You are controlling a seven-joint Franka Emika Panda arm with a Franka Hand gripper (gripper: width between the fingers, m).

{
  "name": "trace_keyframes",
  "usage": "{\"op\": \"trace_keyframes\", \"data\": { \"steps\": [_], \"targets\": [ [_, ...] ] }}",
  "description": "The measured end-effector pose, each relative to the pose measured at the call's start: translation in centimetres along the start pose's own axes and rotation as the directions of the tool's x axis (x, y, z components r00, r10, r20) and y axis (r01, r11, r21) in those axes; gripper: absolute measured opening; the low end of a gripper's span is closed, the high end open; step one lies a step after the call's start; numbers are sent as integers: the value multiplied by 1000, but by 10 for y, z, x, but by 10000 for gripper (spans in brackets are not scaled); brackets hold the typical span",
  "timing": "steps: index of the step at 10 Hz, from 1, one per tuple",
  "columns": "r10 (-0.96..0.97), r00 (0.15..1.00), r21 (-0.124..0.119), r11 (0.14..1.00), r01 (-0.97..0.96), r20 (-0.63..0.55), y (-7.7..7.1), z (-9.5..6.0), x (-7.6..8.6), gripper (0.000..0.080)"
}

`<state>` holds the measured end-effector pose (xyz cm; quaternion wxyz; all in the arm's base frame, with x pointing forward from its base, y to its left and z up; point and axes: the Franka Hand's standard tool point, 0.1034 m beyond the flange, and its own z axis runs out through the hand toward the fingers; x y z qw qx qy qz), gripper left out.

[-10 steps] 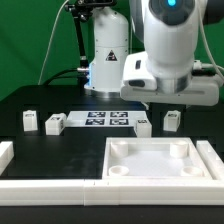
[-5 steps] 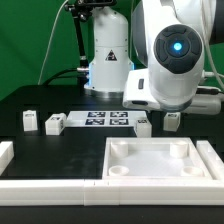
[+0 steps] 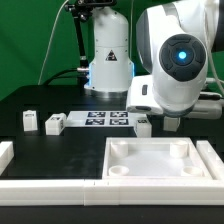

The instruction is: Assemble one leg

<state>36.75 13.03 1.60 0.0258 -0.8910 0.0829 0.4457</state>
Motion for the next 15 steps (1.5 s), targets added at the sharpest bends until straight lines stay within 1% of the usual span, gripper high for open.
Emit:
{"op": "trace_keyframes", "data": {
  "steps": [3,4,5,6,7,14,15],
  "targets": [
    [4,1000,-4,1000,-4,6,0,7,0,649],
    [2,1000,-8,1000,-2,7,-1,8,0,521],
    [0,1000,-8,1000,0,7,-1,8,0,521],
    [0,1000,-8,1000,0,7,-1,8,0,382],
    [0,1000,-8,1000,0,8,-1,8,0,288],
    [0,1000,-8,1000,0,8,-1,8,0,290],
    [-8,1000,-16,1000,8,19,0,5,-3,290]
  ]
}}
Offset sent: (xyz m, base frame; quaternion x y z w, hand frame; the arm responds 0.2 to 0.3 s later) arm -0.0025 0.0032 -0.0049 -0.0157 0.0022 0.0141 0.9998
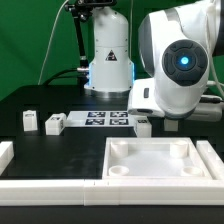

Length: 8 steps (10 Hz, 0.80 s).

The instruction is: Assemble one leg

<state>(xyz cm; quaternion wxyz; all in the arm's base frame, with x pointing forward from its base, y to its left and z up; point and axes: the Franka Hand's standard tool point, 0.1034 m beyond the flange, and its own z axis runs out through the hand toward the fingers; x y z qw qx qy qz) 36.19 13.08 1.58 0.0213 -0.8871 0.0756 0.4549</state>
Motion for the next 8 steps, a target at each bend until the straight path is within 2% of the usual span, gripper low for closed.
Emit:
{"op": "trace_keyframes", "data": {
  "steps": [2,5,7,8],
  "targets": [
    [-39,999,3,999,39,5,3,-36,-12,290],
    [-35,999,23,999,36,-28,9,-69,-21,290],
    [-37,998,23,999,38,-43,8,-72,-20,290],
    [-36,991,34,999,41,-131,4,-76,-12,290]
  ]
}}
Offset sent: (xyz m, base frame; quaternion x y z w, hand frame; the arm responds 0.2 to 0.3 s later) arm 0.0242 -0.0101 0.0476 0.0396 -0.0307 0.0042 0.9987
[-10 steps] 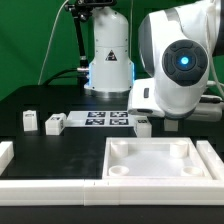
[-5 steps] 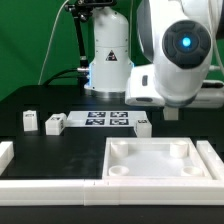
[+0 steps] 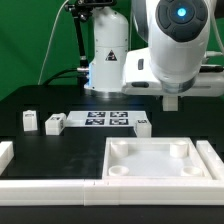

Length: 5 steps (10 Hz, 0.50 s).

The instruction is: Assemble one leg

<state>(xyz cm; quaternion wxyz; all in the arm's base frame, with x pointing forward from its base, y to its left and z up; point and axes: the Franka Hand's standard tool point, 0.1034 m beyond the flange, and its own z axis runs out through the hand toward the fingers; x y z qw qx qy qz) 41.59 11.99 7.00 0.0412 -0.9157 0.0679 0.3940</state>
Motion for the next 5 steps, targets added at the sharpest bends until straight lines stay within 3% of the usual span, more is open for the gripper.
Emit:
{"op": "trace_keyframes", "data": {
  "steps": [3,5],
  "targets": [
    [-29,970,11,999,32,-243,0,-4,7,291],
    [-35,940,19,999,44,-341,-5,-36,6,291]
  ]
}}
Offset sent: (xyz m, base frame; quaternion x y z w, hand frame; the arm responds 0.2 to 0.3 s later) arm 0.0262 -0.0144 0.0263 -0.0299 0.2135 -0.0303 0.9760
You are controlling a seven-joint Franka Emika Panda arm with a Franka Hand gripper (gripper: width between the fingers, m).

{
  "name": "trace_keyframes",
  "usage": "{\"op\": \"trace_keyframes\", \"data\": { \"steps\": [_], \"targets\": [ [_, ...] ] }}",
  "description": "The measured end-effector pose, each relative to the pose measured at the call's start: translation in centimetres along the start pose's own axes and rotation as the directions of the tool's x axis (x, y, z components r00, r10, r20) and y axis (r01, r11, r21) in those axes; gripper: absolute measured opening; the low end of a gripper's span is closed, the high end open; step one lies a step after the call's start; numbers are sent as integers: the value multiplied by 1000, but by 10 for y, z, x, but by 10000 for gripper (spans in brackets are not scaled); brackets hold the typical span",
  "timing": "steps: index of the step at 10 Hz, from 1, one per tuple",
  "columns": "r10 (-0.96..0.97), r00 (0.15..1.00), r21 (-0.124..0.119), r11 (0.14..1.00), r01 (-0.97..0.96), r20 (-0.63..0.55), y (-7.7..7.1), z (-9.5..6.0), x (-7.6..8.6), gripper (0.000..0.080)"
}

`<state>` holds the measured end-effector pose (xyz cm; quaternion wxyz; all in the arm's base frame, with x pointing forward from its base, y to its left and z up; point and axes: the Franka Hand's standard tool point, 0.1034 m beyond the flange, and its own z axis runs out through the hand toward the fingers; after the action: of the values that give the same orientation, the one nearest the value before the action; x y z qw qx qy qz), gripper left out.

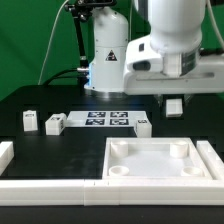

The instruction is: Assemble one leg

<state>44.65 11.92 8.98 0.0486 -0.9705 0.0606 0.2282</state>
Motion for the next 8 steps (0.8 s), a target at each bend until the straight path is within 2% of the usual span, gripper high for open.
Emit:
{"op": "trace_keyframes", "data": {
  "steps": [1,3,4,6,8],
  "targets": [
    [-4,997,12,1000,5,-79,-2,-13,9,291],
    [-16,984,23,1000,20,-175,-4,-27,18,291],
    [-16,962,33,999,26,-273,-7,-30,26,291],
    [-16,906,42,998,38,-424,-10,-30,27,291],
    [-39,838,39,997,72,-544,-10,-35,34,291]
  ]
}}
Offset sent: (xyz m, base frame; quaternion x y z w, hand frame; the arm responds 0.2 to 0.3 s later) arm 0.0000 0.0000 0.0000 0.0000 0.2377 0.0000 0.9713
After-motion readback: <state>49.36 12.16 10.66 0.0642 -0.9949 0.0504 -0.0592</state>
